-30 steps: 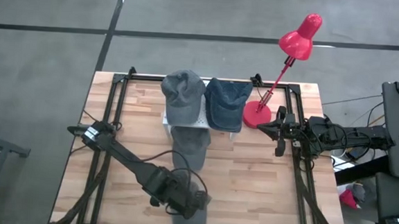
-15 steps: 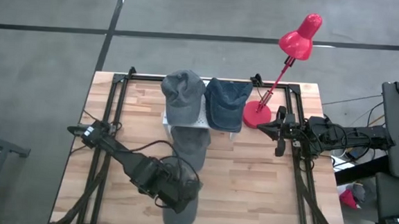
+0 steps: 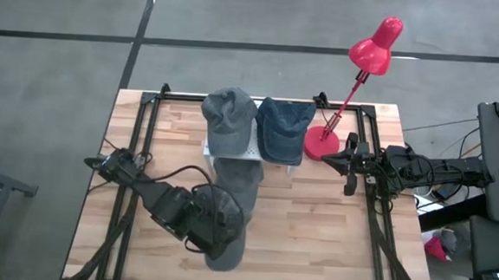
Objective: Pick & Place hat
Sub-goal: Stack the bottom gray cap on top of the gray cap on the shelf
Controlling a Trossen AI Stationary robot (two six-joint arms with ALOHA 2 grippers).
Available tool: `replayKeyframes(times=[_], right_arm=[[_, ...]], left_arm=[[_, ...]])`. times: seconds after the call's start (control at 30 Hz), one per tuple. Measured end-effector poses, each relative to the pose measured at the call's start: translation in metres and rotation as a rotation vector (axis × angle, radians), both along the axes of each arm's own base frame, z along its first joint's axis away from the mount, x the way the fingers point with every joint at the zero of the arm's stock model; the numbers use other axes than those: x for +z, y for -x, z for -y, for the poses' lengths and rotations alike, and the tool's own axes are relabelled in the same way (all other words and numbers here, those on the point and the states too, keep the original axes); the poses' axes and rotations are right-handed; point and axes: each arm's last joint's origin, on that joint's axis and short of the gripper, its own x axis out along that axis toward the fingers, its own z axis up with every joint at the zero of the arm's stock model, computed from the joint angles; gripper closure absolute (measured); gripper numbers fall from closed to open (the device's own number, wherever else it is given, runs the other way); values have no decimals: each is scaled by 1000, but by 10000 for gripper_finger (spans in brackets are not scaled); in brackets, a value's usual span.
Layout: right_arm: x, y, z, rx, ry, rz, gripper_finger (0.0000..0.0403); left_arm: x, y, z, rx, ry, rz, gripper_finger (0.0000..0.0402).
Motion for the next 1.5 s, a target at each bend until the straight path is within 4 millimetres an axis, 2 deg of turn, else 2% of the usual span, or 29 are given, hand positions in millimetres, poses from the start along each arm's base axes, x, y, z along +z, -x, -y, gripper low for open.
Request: replayKeyframes(times=[0.4,0.77,1.0,1.2,1.5], right_arm=[[0,0,0,0,0,0,394],[0,0,0,0,0,0,394],[0,0,0,0,0,0,394],[0,0,0,0,0,0,394],[0,0,0,0,0,0,394]], left_arm=[[34,15,-41,-66,-262,153,397],[76,47,-99,-60,-457,247,397],[96,70,-140,-23,-554,256,397],[104,82,-173,14,-610,218,397],[100,78,-214,26,-603,125,397]])
